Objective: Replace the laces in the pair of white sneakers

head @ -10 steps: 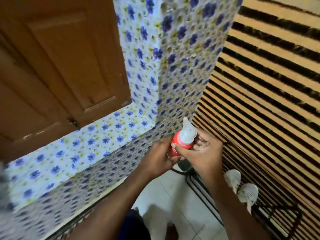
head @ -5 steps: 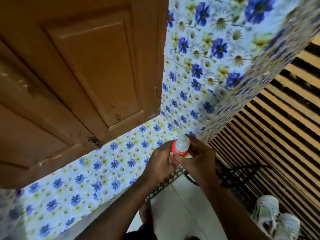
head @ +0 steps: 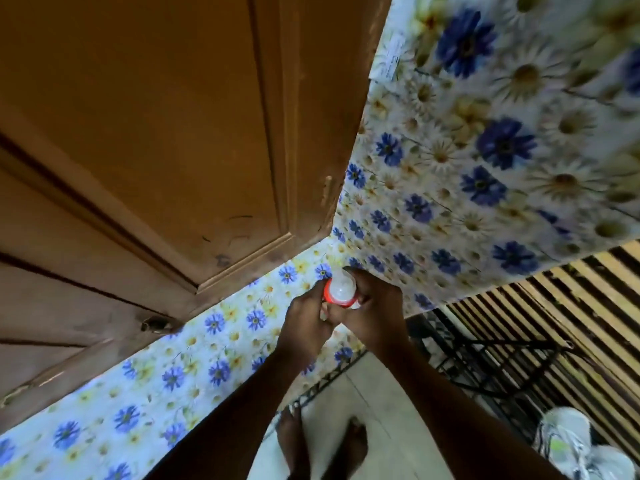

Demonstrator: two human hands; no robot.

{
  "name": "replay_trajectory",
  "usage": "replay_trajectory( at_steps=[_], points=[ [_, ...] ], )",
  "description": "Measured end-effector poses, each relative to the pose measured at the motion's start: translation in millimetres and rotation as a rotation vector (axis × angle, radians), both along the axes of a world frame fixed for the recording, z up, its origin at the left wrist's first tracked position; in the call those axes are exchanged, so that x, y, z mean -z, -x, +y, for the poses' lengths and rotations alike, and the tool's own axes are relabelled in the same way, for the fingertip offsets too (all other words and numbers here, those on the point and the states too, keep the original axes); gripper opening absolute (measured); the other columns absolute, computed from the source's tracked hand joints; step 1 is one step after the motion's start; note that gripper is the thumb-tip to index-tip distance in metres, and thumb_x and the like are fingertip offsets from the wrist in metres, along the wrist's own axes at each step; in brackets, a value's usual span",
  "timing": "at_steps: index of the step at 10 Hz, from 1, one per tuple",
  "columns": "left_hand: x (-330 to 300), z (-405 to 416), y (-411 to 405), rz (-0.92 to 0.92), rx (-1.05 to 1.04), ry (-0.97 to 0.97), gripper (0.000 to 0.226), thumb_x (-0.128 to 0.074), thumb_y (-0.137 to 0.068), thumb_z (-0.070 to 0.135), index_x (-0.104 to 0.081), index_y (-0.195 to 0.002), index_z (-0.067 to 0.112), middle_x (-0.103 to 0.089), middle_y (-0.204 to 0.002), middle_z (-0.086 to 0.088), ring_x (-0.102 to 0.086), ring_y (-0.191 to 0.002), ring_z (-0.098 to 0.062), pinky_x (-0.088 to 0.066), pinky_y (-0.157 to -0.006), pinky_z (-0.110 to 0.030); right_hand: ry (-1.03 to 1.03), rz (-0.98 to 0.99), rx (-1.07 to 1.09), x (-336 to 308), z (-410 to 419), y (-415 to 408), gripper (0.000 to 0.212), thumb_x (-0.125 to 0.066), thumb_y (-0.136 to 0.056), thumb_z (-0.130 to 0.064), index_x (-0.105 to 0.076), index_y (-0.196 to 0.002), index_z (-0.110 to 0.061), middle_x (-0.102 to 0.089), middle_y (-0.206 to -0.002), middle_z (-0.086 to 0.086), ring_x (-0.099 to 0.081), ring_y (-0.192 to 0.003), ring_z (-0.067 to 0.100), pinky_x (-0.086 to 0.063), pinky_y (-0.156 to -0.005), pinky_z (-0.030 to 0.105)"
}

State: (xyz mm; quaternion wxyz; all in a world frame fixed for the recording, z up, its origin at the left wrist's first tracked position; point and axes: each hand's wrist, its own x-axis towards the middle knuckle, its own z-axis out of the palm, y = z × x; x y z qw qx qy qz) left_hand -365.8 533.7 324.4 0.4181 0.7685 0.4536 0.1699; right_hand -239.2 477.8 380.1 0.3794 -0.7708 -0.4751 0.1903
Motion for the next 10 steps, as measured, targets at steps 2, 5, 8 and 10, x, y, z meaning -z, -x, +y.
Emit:
replay_trajectory(
  at_steps=[2,5,8,10],
  points=[
    [18,22,-11,0.056,-0.036,0.003,0.058,-0.073,-0.077,0.005,-0.062,-0.133,0.015,-0.076,-0.11,-0.007,-0.07,-0.097,-0.029,-0.036,-0.072,-0.015,-0.056,-0.057,-0.003,25,26,-9,0.049,-0.089,-0.058,-0.025,-0.076,-0.104,-0.019,-0.076,-0.091,-0.008,-0.069,-0.083,0.003,-0.051,-0.072,0.012],
    [38,32,-18,0.1,-0.001,0.002,0.053,-0.073,-0.085,0.015,-0.06,-0.136,0.017,-0.075,-0.118,-0.006,-0.072,-0.099,-0.025,-0.049,-0.081,-0.023,-0.001,-0.029,-0.035,42,33,-15,0.063,-0.093,-0.056,-0.024,-0.073,-0.115,-0.018,-0.077,-0.103,-0.007,-0.071,-0.094,0.007,-0.056,-0.083,0.017],
    [40,20,-11,0.04,-0.101,0.073,0.062,-0.073,-0.092,0.015,-0.049,-0.148,0.015,-0.062,-0.142,-0.004,-0.059,-0.131,-0.021,-0.049,-0.109,-0.033,-0.05,0.008,0.114,43,19,-9,0.067,-0.09,-0.063,-0.033,-0.067,-0.125,-0.018,-0.072,-0.118,-0.007,-0.066,-0.108,0.003,-0.057,-0.09,0.027],
    [0,-30,12,-0.129,-0.385,-0.001,0.043,-0.077,-0.088,0.01,-0.061,-0.129,0.011,-0.066,-0.126,-0.002,-0.062,-0.12,-0.022,-0.044,-0.1,-0.021,0.009,0.218,0.272,20,-26,4,0.048,-0.081,-0.08,-0.024,-0.069,-0.126,-0.022,-0.072,-0.119,-0.01,-0.066,-0.11,0.002,-0.058,-0.093,0.039]
  ],
)
